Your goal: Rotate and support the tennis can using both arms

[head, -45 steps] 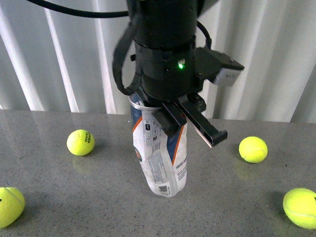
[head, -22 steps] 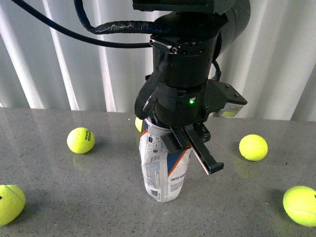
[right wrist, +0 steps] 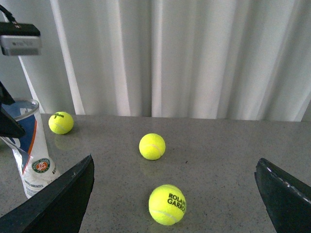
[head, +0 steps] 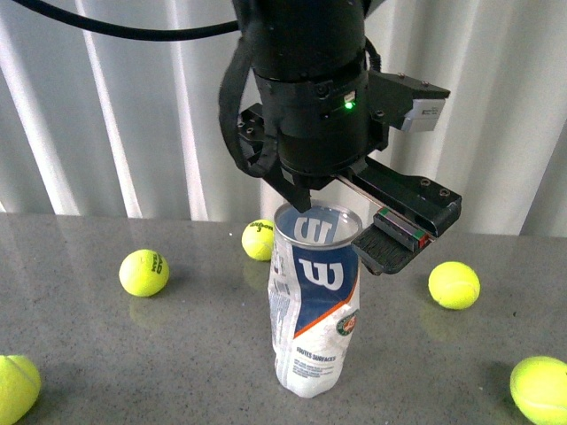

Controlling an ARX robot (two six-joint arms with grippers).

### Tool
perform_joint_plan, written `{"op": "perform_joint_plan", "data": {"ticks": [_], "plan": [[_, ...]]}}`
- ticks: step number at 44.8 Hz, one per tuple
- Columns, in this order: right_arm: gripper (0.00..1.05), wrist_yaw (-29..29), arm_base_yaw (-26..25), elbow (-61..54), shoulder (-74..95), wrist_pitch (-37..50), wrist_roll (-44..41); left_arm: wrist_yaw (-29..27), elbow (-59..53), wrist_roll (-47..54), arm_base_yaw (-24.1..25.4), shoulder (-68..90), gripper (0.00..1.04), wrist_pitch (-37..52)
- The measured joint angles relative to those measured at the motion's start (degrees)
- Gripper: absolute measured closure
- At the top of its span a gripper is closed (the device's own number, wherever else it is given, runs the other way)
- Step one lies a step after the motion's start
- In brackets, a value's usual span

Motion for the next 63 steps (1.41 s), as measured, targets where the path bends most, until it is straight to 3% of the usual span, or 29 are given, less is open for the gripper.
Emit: {"op": "perform_joint_plan", "data": {"ticks": [9,14,21,22,24,27,30,33,38,49,63], "plan": [[0.07,0.00,0.00,0.00,0.00,0.00,0.00,3.06,-6.82,-8.63,1.55,-6.34,0.07,7.32],[0.07,0.00,0.00,0.00,0.00,0.00,0.00,3.56,-12.07,-16.85,2.05,-10.43,0.07,16.09],[0.07,0.00,0.00,0.00,0.02,0.00,0.00,3.17,-12.59,-20.83,2.10,-11.98,0.07,17.22],[0.07,-0.02,0.00,0.00,0.00,0.00,0.00,0.26,-14.29,-20.57,1.81,-12.61,0.09,20.65],[0.07,0.00,0.00,0.00,0.00,0.00,0.00,-11.28,-22.34,-20.33,1.70,-15.04,0.18,36.39],[0.07,-0.02,0.00,0.00,0.00,0.00,0.00,-20.06,-31.78,-20.24,2.16,-18.29,0.27,52.17],[0.07,0.07,0.00,0.00,0.00,0.00,0.02,-23.47,-41.00,-20.24,3.48,-21.92,0.36,66.95],[0.07,0.15,0.00,0.00,0.00,0.00,0.00,-23.39,-48.68,-20.24,5.55,-25.90,0.45,77.40],[0.07,0.11,0.00,0.00,0.00,0.00,0.00,-21.40,-59.39,-20.26,9.38,-32.79,0.61,87.89],[0.07,0.02,0.00,0.00,0.00,0.00,0.00,-14.45,-76.94,-20.37,16.11,-43.17,1.02,92.54],[0.07,0.02,0.00,0.00,0.00,0.00,0.00,-6.91,-90.66,-20.20,23.96,-57.92,1.01,92.00]]}}
